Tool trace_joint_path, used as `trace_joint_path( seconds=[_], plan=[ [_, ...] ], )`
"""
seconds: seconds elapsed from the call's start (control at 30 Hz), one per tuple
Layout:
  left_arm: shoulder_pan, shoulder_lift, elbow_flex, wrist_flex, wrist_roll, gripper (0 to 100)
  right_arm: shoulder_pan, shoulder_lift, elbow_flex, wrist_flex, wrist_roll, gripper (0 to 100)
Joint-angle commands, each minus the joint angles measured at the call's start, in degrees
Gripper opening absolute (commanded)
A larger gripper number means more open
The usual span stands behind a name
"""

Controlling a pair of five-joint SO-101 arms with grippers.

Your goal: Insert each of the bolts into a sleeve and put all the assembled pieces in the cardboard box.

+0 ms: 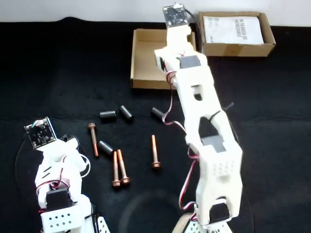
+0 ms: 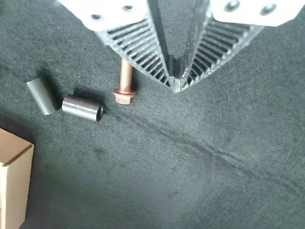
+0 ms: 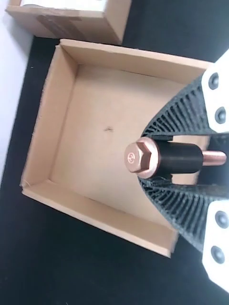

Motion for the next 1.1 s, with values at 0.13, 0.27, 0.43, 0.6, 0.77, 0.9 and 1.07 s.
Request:
trace_joint_path(
  seconds=[0.13, 0.27, 0.43, 0.6, 0.77, 0.9, 1.07],
  plan=[
    [0.7, 0.0, 1.1, 0.2, -0.2, 1, 0.6, 15.6, -22.1, -0.3, 0.4, 0.6],
    [0.7, 0.0, 1.1, -0.3, -0.2, 1, 0.4, 24.3, -30.8, -0.4, 0.4, 0.8],
    [0.7, 0.0, 1.1, -0.4, -0.3, 1, 0.3, 31.8, -43.5, -0.3, 0.7, 2.9],
    [0.7, 0.0, 1.1, -0.4, -0.3, 1, 0.2, 33.4, -50.5, 3.7, 0.7, 16.9],
    [0.7, 0.0, 1.1, -0.4, -0.3, 1, 0.0, 33.4, -55.5, 8.6, 0.7, 17.5],
    [0.7, 0.0, 1.1, -0.3, -0.3, 1, 0.0, 33.4, -64.4, 16.2, 0.7, 17.5],
    [0.7, 0.0, 1.1, 0.0, -0.3, 1, 0.4, 27.9, -66.5, 27.6, 0.7, 17.5]
  ],
)
